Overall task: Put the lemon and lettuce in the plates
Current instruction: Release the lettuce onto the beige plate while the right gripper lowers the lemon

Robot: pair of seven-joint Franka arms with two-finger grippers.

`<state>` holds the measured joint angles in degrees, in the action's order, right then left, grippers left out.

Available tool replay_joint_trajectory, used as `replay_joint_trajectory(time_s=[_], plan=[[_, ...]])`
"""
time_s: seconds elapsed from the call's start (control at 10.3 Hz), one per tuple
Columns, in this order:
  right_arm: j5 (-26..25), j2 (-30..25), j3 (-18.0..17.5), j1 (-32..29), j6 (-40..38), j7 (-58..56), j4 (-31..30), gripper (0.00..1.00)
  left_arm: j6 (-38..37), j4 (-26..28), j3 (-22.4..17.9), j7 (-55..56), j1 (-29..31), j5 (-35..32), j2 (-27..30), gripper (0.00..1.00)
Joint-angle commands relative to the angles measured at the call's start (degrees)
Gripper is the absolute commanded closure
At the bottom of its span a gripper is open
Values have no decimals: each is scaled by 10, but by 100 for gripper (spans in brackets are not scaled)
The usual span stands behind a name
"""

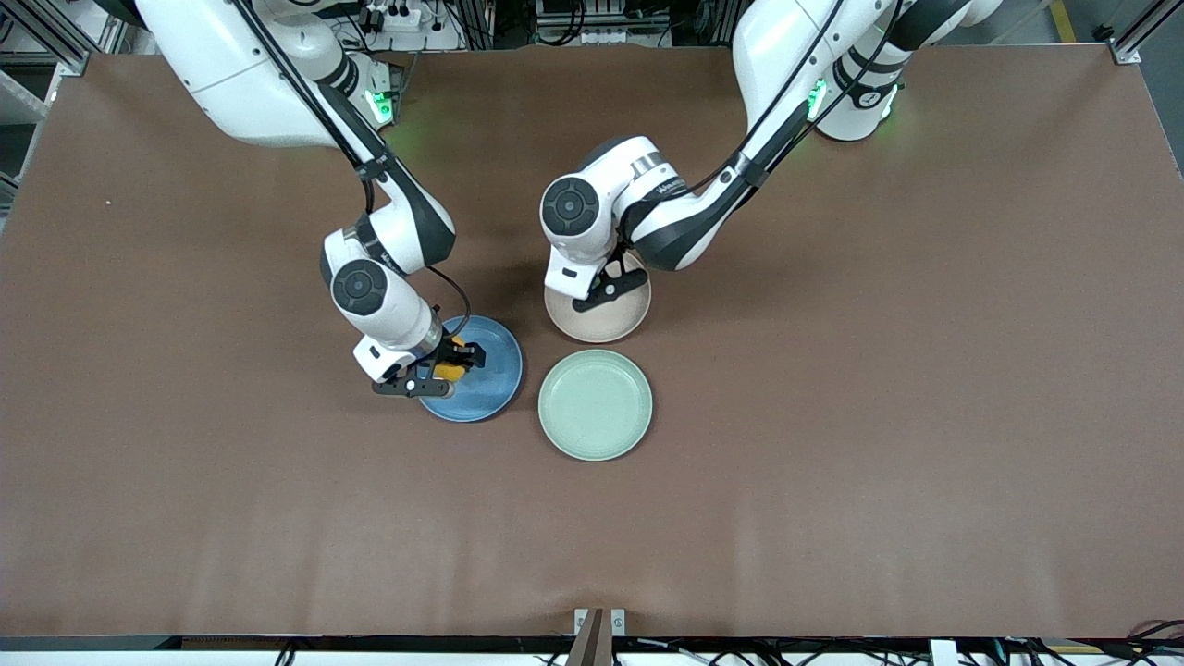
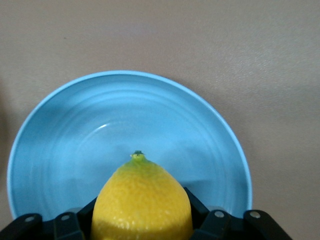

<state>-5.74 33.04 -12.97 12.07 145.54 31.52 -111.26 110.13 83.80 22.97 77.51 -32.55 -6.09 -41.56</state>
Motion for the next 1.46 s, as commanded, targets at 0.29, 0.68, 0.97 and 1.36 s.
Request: replay_joint_trajectory(time_s=[0.29, 0.68, 0.97, 1.36], plan=[[-64, 41, -15, 6, -3, 81, 36, 81, -5, -4, -15, -63, 75, -25, 24, 0], [-63, 41, -16, 3, -3, 87, 37, 0, -5, -8, -15, -195, 168, -45, 39, 0], [-61, 37, -18, 0, -15, 84, 49, 0, -4, -8, -16, -318, 236, -75, 46, 0], [-60, 33, -19, -1, -181, 47, 141, 0, 11, -8, -16, -422, 298, -104, 41, 0]])
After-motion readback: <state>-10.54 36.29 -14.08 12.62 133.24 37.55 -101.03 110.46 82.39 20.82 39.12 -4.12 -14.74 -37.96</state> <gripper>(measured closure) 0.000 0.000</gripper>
